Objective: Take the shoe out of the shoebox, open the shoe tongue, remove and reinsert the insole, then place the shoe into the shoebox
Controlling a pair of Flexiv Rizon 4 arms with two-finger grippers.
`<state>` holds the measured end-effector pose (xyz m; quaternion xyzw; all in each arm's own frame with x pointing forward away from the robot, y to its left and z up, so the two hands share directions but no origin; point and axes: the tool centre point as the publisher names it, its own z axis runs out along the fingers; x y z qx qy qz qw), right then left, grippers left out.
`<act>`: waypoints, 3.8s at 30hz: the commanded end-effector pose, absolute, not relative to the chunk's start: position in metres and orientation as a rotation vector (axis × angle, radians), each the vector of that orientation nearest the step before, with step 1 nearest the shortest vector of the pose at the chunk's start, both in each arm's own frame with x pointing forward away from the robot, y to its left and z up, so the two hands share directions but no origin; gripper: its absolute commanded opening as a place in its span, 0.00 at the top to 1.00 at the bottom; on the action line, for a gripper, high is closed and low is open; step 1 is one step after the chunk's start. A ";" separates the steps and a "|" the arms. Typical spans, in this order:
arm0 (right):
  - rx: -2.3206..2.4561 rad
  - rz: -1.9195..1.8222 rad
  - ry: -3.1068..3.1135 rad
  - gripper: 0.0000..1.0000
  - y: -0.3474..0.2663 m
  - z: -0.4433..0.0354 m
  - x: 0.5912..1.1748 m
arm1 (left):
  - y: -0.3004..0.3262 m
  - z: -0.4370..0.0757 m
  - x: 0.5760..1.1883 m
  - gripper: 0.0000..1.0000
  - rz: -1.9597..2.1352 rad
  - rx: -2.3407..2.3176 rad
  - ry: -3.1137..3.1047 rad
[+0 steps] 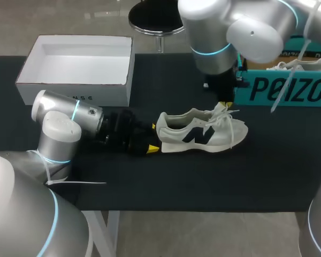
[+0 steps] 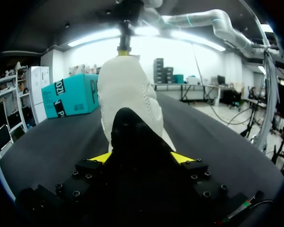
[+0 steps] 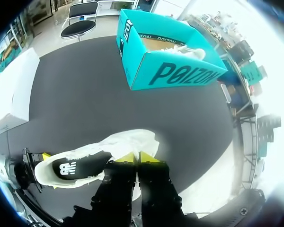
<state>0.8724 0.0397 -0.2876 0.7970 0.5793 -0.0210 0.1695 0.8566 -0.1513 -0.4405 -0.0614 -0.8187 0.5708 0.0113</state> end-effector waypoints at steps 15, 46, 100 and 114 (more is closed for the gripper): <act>2.365 0.083 1.666 0.16 0.031 -0.289 0.871 | -0.151 -0.443 0.857 1.00 1.778 -0.192 -2.554; 0.525 -0.116 3.039 0.00 0.162 -0.239 0.831 | -0.151 -0.443 0.857 1.00 1.778 -0.192 -2.554; 0.192 -0.047 3.162 1.00 0.168 -0.277 0.813 | -0.151 -0.443 0.857 1.00 1.778 -0.192 -2.554; 0.146 -0.117 3.261 1.00 0.167 -0.304 0.850 | -0.151 -0.443 0.857 1.00 1.778 -0.192 -2.554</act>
